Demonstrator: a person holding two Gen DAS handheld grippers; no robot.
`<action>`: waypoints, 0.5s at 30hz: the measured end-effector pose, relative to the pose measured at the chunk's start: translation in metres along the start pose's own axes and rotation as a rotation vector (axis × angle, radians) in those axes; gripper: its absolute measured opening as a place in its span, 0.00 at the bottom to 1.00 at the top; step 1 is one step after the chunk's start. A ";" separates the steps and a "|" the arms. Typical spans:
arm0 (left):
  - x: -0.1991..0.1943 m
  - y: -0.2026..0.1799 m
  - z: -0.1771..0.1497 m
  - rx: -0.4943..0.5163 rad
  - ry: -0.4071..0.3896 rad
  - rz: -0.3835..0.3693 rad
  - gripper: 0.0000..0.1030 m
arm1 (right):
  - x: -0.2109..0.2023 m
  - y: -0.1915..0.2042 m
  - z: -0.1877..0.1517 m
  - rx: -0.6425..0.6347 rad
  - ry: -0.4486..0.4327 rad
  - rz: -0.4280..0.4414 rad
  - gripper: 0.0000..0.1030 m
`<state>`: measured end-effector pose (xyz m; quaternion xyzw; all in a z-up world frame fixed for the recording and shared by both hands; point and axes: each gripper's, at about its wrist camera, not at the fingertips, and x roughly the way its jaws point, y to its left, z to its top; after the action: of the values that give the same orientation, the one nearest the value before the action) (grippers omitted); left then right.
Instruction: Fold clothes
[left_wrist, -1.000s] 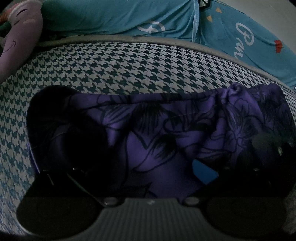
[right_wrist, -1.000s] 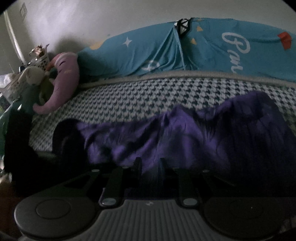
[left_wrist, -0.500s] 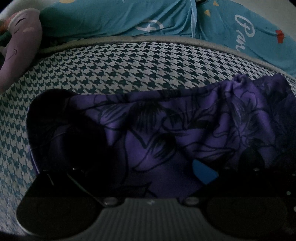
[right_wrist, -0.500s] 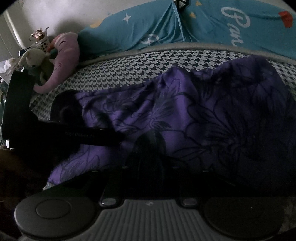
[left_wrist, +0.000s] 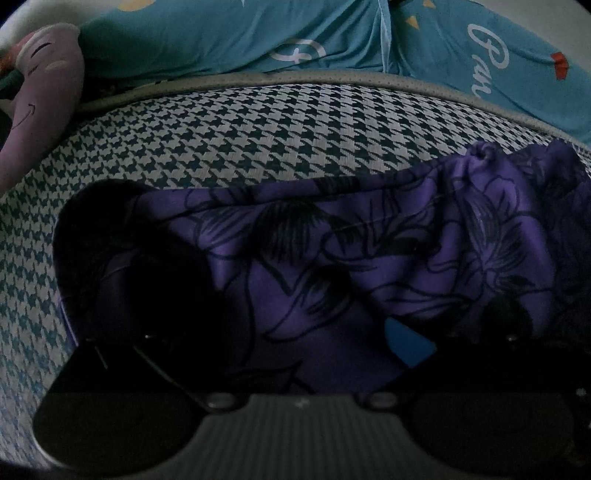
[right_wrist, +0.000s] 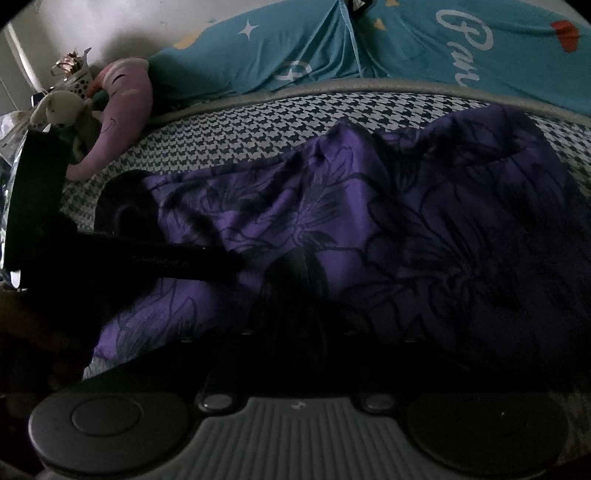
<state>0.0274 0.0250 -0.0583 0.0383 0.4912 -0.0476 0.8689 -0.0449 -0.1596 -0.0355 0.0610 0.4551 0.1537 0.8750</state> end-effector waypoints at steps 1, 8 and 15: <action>0.000 0.000 0.000 0.002 0.000 0.000 1.00 | -0.001 0.001 0.000 -0.004 0.000 -0.006 0.19; 0.000 0.000 0.000 0.018 0.000 -0.002 1.00 | -0.006 0.003 -0.003 0.016 0.001 -0.028 0.19; 0.000 0.001 -0.001 0.028 0.004 -0.006 1.00 | -0.014 0.012 -0.003 -0.026 -0.022 -0.056 0.22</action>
<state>0.0270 0.0259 -0.0586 0.0491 0.4924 -0.0570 0.8671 -0.0575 -0.1523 -0.0237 0.0385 0.4448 0.1342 0.8847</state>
